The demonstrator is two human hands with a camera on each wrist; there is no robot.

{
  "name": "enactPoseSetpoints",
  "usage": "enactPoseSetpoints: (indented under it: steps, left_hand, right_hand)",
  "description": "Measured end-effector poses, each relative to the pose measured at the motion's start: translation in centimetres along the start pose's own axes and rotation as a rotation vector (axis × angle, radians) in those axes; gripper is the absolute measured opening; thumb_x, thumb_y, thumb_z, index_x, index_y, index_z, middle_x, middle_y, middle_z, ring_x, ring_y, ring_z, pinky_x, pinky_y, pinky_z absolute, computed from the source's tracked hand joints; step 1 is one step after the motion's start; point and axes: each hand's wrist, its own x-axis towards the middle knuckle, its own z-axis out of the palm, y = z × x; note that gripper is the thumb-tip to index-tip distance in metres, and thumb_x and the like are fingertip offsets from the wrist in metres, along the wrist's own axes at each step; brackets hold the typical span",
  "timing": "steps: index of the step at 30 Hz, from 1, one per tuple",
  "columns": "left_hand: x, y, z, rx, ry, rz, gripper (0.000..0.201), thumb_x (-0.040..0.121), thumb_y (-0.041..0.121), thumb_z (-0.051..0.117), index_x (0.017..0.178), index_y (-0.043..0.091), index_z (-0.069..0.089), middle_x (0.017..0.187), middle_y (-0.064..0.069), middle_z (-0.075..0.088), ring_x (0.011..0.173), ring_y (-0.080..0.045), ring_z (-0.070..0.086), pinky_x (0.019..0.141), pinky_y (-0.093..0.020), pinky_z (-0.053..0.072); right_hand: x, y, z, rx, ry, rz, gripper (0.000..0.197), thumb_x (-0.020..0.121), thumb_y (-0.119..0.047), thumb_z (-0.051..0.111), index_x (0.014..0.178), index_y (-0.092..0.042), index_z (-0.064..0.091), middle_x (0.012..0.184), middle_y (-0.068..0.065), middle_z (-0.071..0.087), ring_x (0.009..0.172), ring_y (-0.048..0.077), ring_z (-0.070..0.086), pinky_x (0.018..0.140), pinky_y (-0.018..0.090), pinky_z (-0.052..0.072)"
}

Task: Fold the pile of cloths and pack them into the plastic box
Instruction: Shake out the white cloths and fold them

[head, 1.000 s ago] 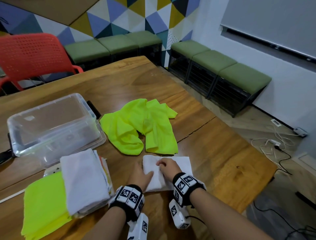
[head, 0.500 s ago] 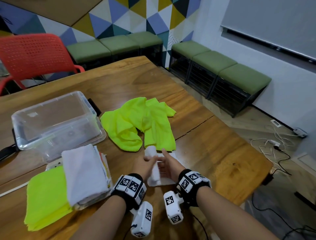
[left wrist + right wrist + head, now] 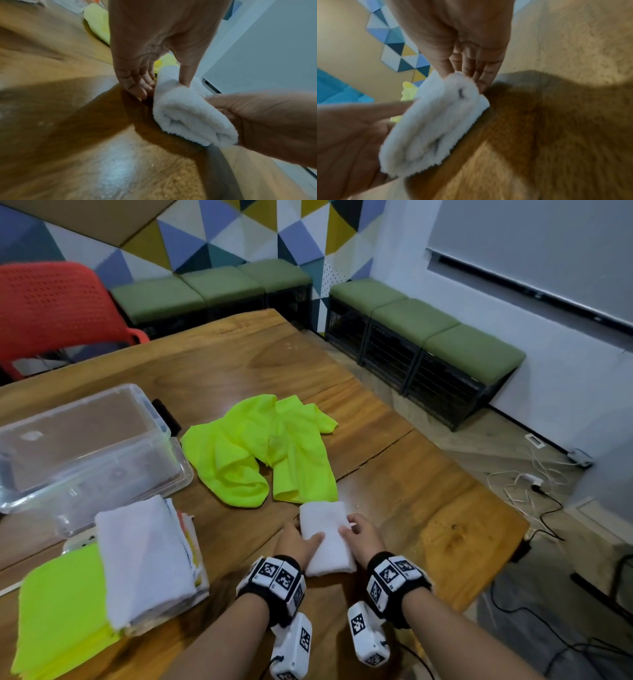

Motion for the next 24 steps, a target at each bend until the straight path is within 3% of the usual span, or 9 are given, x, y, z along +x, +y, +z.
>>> enactPoseSetpoints:
  steps: [2,4,6,8,13,15,18,22,24]
  left_hand:
    - [0.3,0.0,0.7,-0.035,-0.018,0.017,0.056,0.076,0.025,0.073,0.123,0.002,0.052,0.122,-0.014,0.061,0.11,-0.028,0.06,0.094,-0.033,0.048]
    - [0.2,0.2,1.3,-0.062,-0.016,0.06,0.056,0.07,0.025,0.075,0.119,0.003,0.056,0.119,-0.016,0.064,0.108,-0.028,0.061,0.093,-0.037,0.05]
    - [0.1,0.8,1.8,-0.06,0.001,0.104,0.049,0.075,0.017,0.069,0.12,0.004,0.055,0.117,-0.015,0.064,0.106,-0.029,0.06,0.088,-0.031,0.049]
    - [-0.1,1.4,2.2,-0.1,-0.007,0.117,0.045,0.08,0.011,0.062,0.122,0.004,0.05,0.116,-0.017,0.062,0.105,-0.031,0.059,0.088,-0.034,0.049]
    - [-0.8,2.4,1.8,-0.234,-0.051,0.155,0.067,0.067,0.031,0.059,0.127,0.008,0.039,0.117,-0.012,0.057,0.108,-0.03,0.057,0.095,-0.04,0.047]
    - [-1.1,2.9,1.2,-0.286,-0.065,0.199,0.065,0.073,0.035,0.063,0.126,0.004,0.041,0.12,-0.014,0.057,0.106,-0.028,0.058,0.094,-0.04,0.047]
    - [-1.8,3.2,-0.3,-0.312,0.045,0.23,0.06,0.083,0.028,0.065,0.131,0.003,0.039,0.125,-0.02,0.055,0.111,-0.032,0.056,0.096,-0.042,0.046]
    - [-3.8,3.1,-4.7,-0.343,0.212,0.308,0.07,0.088,0.007,0.056,0.144,0.018,0.016,0.129,-0.02,0.049,0.116,-0.035,0.053,0.099,-0.044,0.045]
    - [-5.2,2.2,-8.2,-0.216,0.302,0.37,0.065,0.09,0.004,0.049,0.146,0.022,0.02,0.136,-0.018,0.043,0.123,-0.033,0.047,0.104,-0.036,0.039]
  right_hand:
    - [-0.1,-0.1,0.0,-0.088,0.022,-0.028,0.028,0.094,-0.014,0.048,0.121,-0.007,0.055,0.108,0.012,0.06,0.095,0.023,0.055,0.077,0.025,0.04]
    - [-0.2,-0.2,0.1,-0.157,0.043,-0.032,0.03,0.096,-0.016,0.044,0.123,-0.008,0.054,0.12,0.013,0.057,0.105,0.027,0.056,0.079,0.025,0.038]
    - [-0.1,-0.2,0.3,-0.209,0.041,-0.038,0.03,0.098,-0.019,0.041,0.122,-0.007,0.054,0.122,0.017,0.05,0.106,0.03,0.054,0.082,0.026,0.038]
    - [-0.2,-0.1,0.3,-0.23,0.037,-0.041,0.032,0.099,-0.021,0.038,0.124,-0.005,0.051,0.124,0.017,0.048,0.108,0.03,0.053,0.084,0.027,0.038]
    - [-0.8,-0.3,-0.3,0.087,0.093,-0.033,0.036,0.101,-0.027,0.034,0.132,-0.011,0.04,0.123,0.013,0.055,0.107,0.025,0.054,0.086,0.029,0.042]
    - [-1.4,-0.8,-0.4,0.195,0.067,-0.058,0.034,0.102,-0.03,0.03,0.128,-0.012,0.042,0.116,0.008,0.054,0.108,0.025,0.053,0.088,0.029,0.041]
    - [-2.5,-2.6,0.0,0.28,0.052,-0.127,0.035,0.102,-0.024,0.032,0.134,-0.011,0.036,0.113,0.005,0.048,0.101,0.02,0.05,0.083,0.026,0.037]
    - [-4.2,-6.8,2.4,0.299,0.008,-0.256,0.049,0.093,-0.014,0.043,0.139,-0.017,0.025,0.113,0.01,0.047,0.093,0.025,0.052,0.077,0.032,0.044]
    - [-5.6,-9.4,4.9,0.242,-0.034,-0.362,0.049,0.094,-0.008,0.04,0.14,-0.019,0.025,0.113,0.013,0.052,0.095,0.028,0.056,0.08,0.035,0.047]
